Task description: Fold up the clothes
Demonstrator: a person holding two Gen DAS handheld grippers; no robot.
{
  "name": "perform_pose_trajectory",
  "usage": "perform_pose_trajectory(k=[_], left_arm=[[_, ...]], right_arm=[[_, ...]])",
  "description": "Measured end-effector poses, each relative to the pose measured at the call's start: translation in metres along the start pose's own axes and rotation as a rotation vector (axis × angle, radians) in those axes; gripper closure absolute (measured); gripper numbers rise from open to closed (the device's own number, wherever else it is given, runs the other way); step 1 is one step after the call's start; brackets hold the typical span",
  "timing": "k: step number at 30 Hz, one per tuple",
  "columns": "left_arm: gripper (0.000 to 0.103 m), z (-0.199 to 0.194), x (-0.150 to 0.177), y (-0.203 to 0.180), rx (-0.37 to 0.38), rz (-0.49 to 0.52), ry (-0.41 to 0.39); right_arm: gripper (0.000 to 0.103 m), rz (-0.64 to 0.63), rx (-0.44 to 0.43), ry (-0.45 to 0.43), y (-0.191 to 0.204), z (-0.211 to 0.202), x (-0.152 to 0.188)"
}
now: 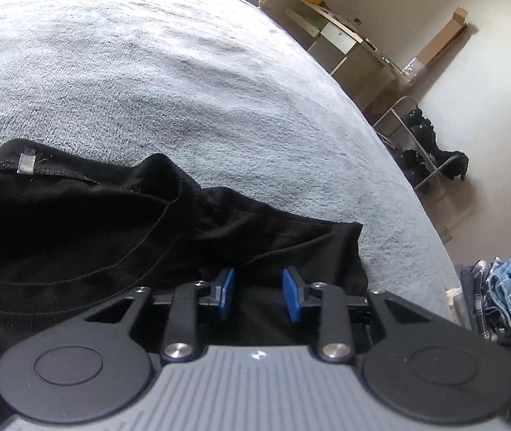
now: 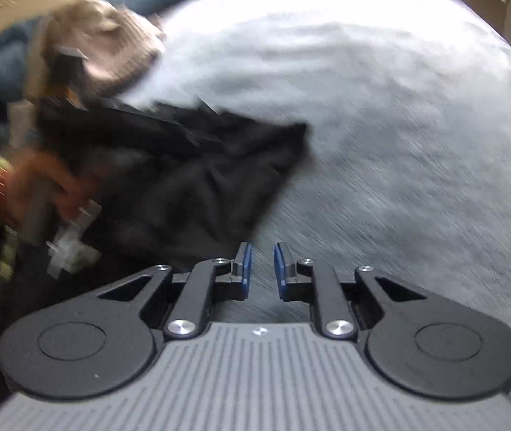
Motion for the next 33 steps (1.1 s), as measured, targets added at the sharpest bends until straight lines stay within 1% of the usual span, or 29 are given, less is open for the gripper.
perform_pose_trajectory(k=[2,4,5,6,7,9,13,15,16,18,21,25,26,27,29,31,33], left_arm=[[0.072,-0.007,-0.002,-0.001,0.006,-0.007,-0.001],[0.071,-0.017,-0.004,-0.004,0.012,-0.01,-0.002],[0.07,-0.022,-0.005,-0.005,0.015,-0.011,-0.002],[0.068,-0.027,-0.006,-0.006,0.018,-0.013,-0.003],[0.062,-0.032,-0.007,-0.007,0.021,-0.015,-0.003],[0.054,-0.043,-0.009,-0.01,0.027,-0.018,-0.004],[0.05,-0.067,-0.012,-0.013,0.04,-0.03,-0.013],[0.05,-0.106,-0.007,-0.003,0.042,-0.066,-0.052],[0.049,-0.126,-0.004,0.003,0.029,-0.084,-0.07],[0.049,-0.173,0.005,0.024,-0.016,-0.127,-0.105],[0.049,-0.249,0.023,0.063,-0.125,-0.202,-0.152],[0.049,-0.342,0.049,0.124,-0.314,-0.306,-0.19],[0.049,-0.362,0.056,0.138,-0.357,-0.337,-0.201],[0.049,-0.378,0.062,0.15,-0.393,-0.365,-0.212],[0.049,-0.403,0.072,0.173,-0.455,-0.423,-0.238],[0.049,-0.418,0.077,0.193,-0.494,-0.469,-0.281],[0.049,-0.423,0.077,0.207,-0.508,-0.486,-0.313]], right_arm=[[0.089,-0.042,-0.018,0.019,0.02,0.005,0.004],[0.089,-0.055,-0.026,0.091,0.037,0.014,0.016],[0.089,-0.057,-0.007,0.118,0.042,0.012,0.022],[0.089,-0.057,0.015,0.142,0.047,0.008,0.027],[0.089,-0.057,0.037,0.166,0.053,0.005,0.032],[0.089,-0.008,0.057,0.15,0.062,-0.014,0.027],[0.089,0.125,0.088,0.088,0.082,-0.047,0.003],[0.089,0.189,0.079,0.061,0.095,-0.056,-0.01],[0.089,0.222,0.067,0.049,0.103,-0.059,-0.018],[0.089,0.268,0.042,0.024,0.124,-0.063,-0.033],[0.088,0.329,-0.029,-0.003,0.161,-0.06,-0.059],[0.088,0.403,-0.173,-0.003,0.22,-0.033,-0.09],[0.088,0.408,-0.208,0.014,0.238,-0.022,-0.096],[0.088,0.412,-0.243,0.035,0.255,-0.01,-0.103],[0.087,0.395,-0.281,0.074,0.291,0.016,-0.116],[0.085,0.367,-0.304,0.128,0.326,0.045,-0.127],[0.082,0.348,-0.33,0.183,0.36,0.075,-0.137]])
Point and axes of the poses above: each gripper's, at about its wrist camera, not at the fingertips, and z roughly the way its jaws point, y to its left, x to its underside, the point moved 6 cm from there along z, roughly the way its jaws point, and after that the axes turned 12 degrees about x, right-handed, at the moved point
